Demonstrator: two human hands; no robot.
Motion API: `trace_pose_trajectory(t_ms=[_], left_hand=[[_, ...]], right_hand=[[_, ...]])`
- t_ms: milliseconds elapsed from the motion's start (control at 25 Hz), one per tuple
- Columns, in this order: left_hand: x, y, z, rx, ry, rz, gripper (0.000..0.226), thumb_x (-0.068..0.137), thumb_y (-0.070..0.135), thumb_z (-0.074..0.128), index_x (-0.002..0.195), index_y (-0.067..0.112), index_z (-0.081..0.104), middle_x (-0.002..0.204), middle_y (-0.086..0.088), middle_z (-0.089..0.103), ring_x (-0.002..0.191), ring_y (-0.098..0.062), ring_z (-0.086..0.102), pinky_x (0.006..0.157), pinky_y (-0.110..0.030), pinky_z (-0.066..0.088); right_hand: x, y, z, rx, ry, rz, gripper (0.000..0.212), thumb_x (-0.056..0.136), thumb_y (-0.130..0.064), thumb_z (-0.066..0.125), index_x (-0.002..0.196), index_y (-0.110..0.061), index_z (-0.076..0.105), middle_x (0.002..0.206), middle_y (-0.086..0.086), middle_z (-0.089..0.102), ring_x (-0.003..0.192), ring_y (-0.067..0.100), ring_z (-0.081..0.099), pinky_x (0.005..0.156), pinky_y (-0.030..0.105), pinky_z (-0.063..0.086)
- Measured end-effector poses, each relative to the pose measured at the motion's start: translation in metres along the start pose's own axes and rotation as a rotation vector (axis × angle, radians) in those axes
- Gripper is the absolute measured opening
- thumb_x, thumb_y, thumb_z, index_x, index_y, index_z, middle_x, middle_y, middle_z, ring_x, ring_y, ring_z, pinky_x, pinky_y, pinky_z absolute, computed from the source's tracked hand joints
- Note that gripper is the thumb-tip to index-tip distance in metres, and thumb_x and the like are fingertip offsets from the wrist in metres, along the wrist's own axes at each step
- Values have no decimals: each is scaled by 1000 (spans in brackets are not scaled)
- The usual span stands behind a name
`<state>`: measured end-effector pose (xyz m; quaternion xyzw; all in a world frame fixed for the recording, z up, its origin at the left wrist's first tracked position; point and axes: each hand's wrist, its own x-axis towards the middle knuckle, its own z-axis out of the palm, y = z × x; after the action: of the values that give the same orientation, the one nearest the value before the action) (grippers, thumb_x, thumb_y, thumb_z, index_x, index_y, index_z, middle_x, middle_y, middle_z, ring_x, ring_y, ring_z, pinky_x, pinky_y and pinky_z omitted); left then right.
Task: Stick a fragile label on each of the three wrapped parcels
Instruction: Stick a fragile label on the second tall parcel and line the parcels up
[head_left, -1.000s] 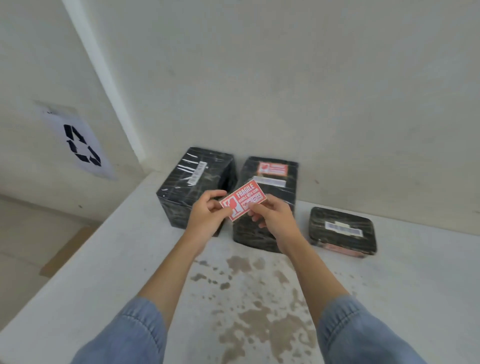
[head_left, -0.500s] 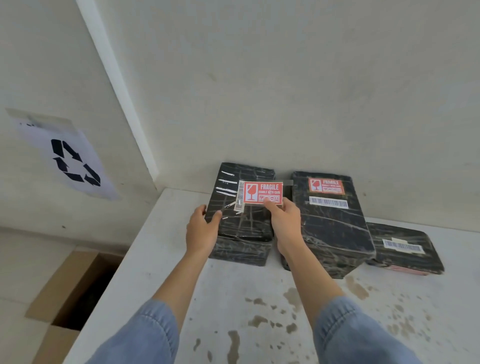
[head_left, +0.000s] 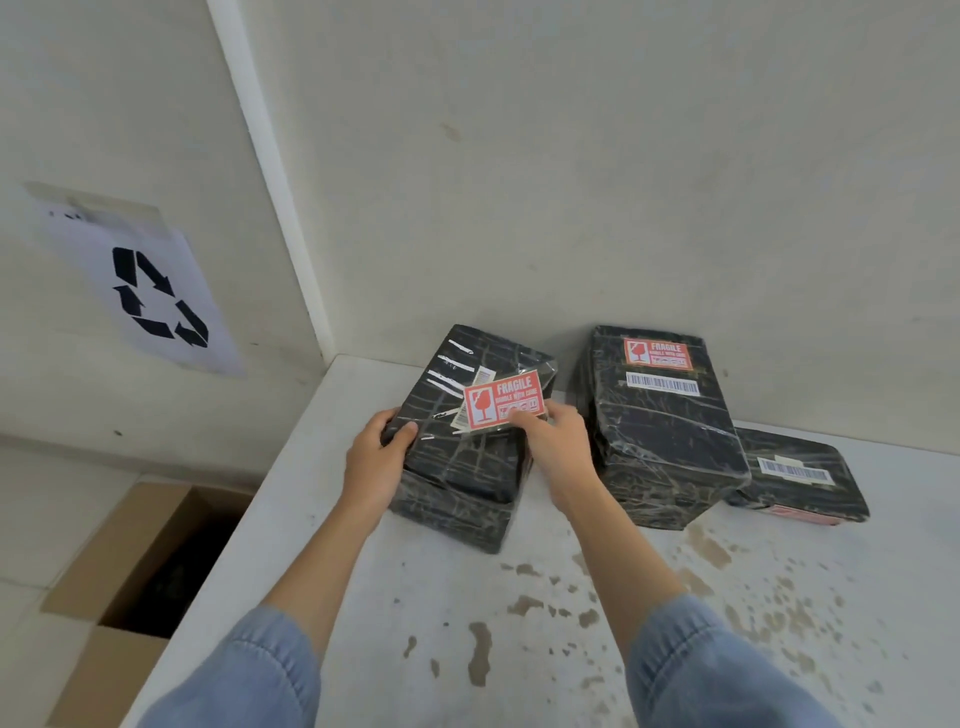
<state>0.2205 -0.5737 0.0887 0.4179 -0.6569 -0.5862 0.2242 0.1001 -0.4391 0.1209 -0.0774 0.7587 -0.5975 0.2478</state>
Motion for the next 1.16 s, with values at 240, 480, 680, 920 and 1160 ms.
trace_pose_trajectory(t_ms=[240, 480, 680, 920, 1160], left_hand=[[4, -4, -49, -22, -122, -14, 23, 90, 13, 57, 111, 19, 62, 98, 6, 66, 102, -21, 61, 73, -18, 44], [-35, -5, 2, 84, 496, -53, 63, 85, 25, 63, 138, 7, 32, 142, -14, 33, 132, -32, 29, 103, -47, 30], [-39, -18, 27, -75, 431, -77, 69, 87, 24, 61, 143, 9, 23, 144, -13, 29, 134, -30, 30, 106, -41, 31], [9, -16, 8, 28, 259, 41, 51, 87, 26, 60, 133, 18, 40, 136, -7, 45, 123, -24, 48, 103, -39, 40], [24, -14, 2, 63, 173, 70, 48, 87, 29, 60, 131, 20, 42, 133, -7, 47, 122, -24, 47, 100, -39, 40]], right_hand=[[-15, 7, 7, -39, -22, -34, 9, 86, -19, 63, 82, -12, 68, 108, 8, 62, 96, 22, 59, 78, 30, 48], [12, -7, 1, -209, 40, -239, 24, 86, -23, 65, 98, -3, 68, 114, -4, 44, 94, 7, 48, 85, 23, 34], [30, -2, -2, -236, -5, -177, 20, 87, -23, 64, 96, -5, 68, 124, 3, 48, 88, 10, 54, 84, 27, 38], [26, 11, -9, -274, 51, -219, 28, 85, -26, 65, 97, -1, 66, 116, -3, 43, 114, 16, 38, 92, 29, 29], [22, -12, -7, -52, 83, -257, 11, 88, -24, 62, 96, -18, 67, 119, 0, 52, 110, 16, 50, 87, 26, 33]])
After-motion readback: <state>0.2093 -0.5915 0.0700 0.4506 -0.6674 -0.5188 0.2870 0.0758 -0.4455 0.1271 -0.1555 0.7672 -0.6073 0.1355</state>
